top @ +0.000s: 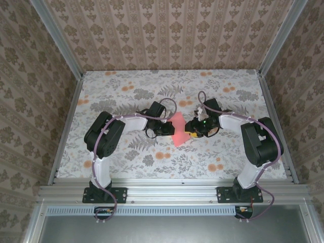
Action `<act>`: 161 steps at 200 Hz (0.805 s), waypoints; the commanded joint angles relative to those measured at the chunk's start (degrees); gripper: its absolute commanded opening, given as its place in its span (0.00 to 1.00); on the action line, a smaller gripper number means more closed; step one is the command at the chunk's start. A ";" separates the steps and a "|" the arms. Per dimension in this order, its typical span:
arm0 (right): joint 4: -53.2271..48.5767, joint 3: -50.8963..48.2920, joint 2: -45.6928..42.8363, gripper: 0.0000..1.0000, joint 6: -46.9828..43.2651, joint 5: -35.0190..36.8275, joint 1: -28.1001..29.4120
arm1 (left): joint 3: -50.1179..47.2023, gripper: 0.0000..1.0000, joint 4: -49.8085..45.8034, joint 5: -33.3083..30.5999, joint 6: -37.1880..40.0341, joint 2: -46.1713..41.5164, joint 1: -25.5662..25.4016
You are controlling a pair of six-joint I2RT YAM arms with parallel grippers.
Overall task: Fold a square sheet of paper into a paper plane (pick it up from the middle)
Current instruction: Third fold the triangle at the center of the table.
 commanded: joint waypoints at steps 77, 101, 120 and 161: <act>4.18 0.33 1.72 0.10 3.64 -4.63 0.20 | -1.44 0.11 -3.24 -1.99 1.35 2.20 0.51; 5.56 1.10 3.37 0.08 4.59 -5.21 0.91 | -1.27 0.11 -3.30 -1.86 1.33 2.21 0.42; 6.87 1.93 4.94 0.06 5.50 -5.64 1.58 | -1.15 0.11 -3.36 -1.72 1.34 2.20 0.44; 8.25 4.07 8.18 0.06 6.88 -5.46 2.20 | -1.25 0.12 -3.54 -1.63 1.39 1.66 0.47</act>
